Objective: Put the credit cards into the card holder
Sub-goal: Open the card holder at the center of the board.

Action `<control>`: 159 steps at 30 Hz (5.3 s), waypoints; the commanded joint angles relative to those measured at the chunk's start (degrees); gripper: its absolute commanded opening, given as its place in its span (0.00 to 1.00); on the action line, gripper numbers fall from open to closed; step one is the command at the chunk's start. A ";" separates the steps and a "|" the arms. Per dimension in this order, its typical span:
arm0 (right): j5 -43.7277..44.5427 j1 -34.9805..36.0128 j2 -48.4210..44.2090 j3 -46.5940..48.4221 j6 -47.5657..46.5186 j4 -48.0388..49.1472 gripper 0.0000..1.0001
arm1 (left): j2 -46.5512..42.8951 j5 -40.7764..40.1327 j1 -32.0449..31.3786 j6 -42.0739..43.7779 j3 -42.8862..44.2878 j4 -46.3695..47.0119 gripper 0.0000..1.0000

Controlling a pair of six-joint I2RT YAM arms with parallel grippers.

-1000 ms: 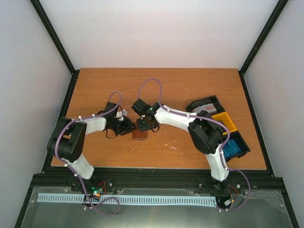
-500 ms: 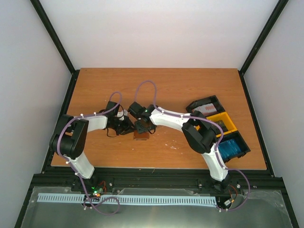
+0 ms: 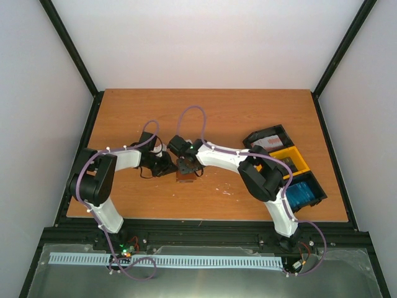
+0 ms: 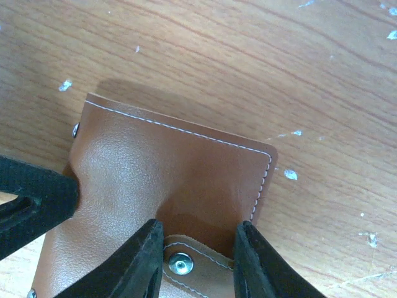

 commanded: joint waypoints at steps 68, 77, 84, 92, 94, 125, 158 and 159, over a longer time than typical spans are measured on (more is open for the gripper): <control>3.08 -3.79 -11.18 -9.84 -0.25 -2.16 0.42 | 9.24 -12.52 -0.49 2.48 2.54 -9.87 0.21; 4.78 -4.18 -8.46 -8.71 -0.43 -2.90 0.38 | 9.72 -11.90 -0.49 2.81 3.52 -10.02 0.21; 4.80 -4.68 -6.39 -7.03 -0.47 -4.02 0.29 | 9.34 -12.17 -0.49 3.31 5.02 -11.14 0.23; 3.46 -5.39 -5.34 -8.01 -0.29 -2.40 0.19 | 6.94 -11.03 -0.49 3.06 5.16 -9.82 0.36; 1.88 -6.26 -5.25 -8.61 -0.46 -1.13 0.17 | 6.32 -10.76 -0.45 3.03 5.15 -9.43 0.43; -13.38 -7.83 -13.74 -5.61 1.85 -1.75 0.03 | -8.31 -2.66 -0.49 8.92 0.34 -0.18 0.93; -16.42 -7.83 -15.35 -8.20 1.95 3.07 0.03 | -7.64 6.80 -0.49 11.25 -0.72 4.61 1.00; -16.50 -7.83 -15.78 -8.57 1.91 3.51 0.03 | -7.44 6.63 -0.49 11.23 -0.45 4.11 1.00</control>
